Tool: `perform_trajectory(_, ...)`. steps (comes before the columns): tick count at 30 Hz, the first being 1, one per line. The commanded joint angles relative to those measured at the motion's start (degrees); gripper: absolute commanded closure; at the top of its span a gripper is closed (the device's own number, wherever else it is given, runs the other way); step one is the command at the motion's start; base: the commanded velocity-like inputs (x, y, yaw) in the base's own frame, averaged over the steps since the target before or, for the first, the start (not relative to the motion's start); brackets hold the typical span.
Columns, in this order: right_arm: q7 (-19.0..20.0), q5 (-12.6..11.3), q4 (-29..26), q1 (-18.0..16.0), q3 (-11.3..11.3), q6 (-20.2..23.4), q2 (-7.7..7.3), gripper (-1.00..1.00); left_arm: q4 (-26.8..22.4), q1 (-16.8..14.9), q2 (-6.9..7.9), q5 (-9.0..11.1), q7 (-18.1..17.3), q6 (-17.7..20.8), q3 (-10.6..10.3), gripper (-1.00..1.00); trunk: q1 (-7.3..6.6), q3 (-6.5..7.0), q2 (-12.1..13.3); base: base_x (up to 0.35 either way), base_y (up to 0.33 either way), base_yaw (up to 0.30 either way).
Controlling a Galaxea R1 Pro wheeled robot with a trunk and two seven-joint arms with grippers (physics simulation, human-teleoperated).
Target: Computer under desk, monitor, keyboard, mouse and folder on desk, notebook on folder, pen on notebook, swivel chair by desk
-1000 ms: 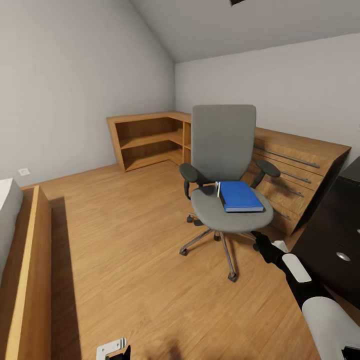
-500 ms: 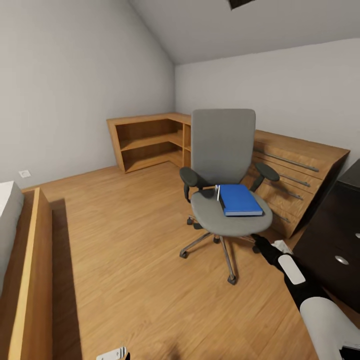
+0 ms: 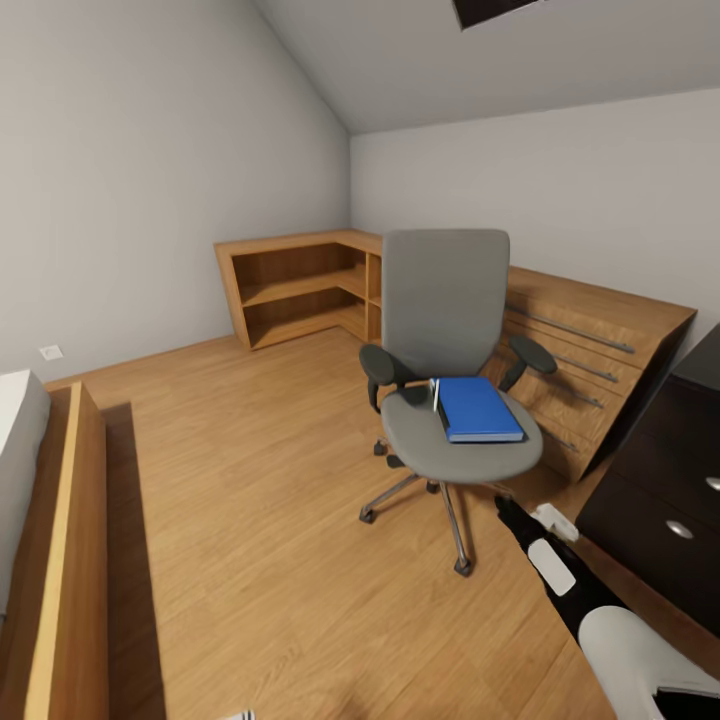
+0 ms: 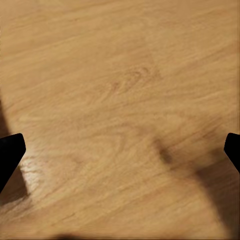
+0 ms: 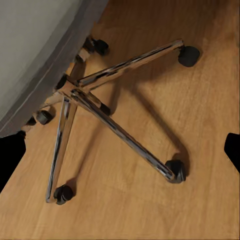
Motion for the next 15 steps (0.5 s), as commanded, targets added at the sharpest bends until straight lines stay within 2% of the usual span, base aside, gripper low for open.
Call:
perform_trajectory(1, -0.19, -0.29, 1.69, 0.0, 0.33, -1.4, 0.4, -1.0, 0.16, 0.01, 0.03, 0.48, -0.02, -0.12, 0.01, -1.0, -0.23, 0.15, 0.4, 0.0, 0.0, 0.0)
perform_trajectory(4, -0.19, 0.26, 4.58, 0.0, 0.65, -2.62, 1.1, -1.0, 0.5, 0.01, 0.16, 0.49, -0.07, -0.12, -0.01, -1.0, -0.89, 0.68, 1.6, 0.0, 0.0, 0.0)
perform_trajectory(8, -0.19, 2.38, 9.9, 0.02, 1.24, -4.02, 1.96, -1.0, 1.69, 0.01, 0.33, 0.47, -0.16, -0.14, -0.02, -1.0, -1.77, 1.4, 3.21, 0.0, 0.0, 0.0)
perform_trajectory(13, -0.19, 7.76, 17.56, 0.03, 1.42, -8.04, 2.99, -1.0, 2.66, 0.01, 0.42, 0.47, -0.19, -0.2, -0.01, -1.0, -2.87, 2.3, 5.21, 0.0, 0.0, 0.0)
perform_trajectory(14, -0.19, 9.93, 19.82, 0.03, 1.42, -9.68, 3.47, -1.0, 2.78, 0.01, 0.42, 0.47, -0.2, -0.2, 0.02, -1.0, -3.09, 2.48, 5.61, 0.0, 0.0, 0.0)
perform_trajectory(15, -0.19, 11.05, 20.89, 0.04, 1.41, -10.54, 3.76, -1.0, 2.82, 0.01, 0.43, 0.47, -0.2, -0.2, 0.03, -1.0, -3.31, 2.66, 6.01, 0.0, 0.0, 0.0)
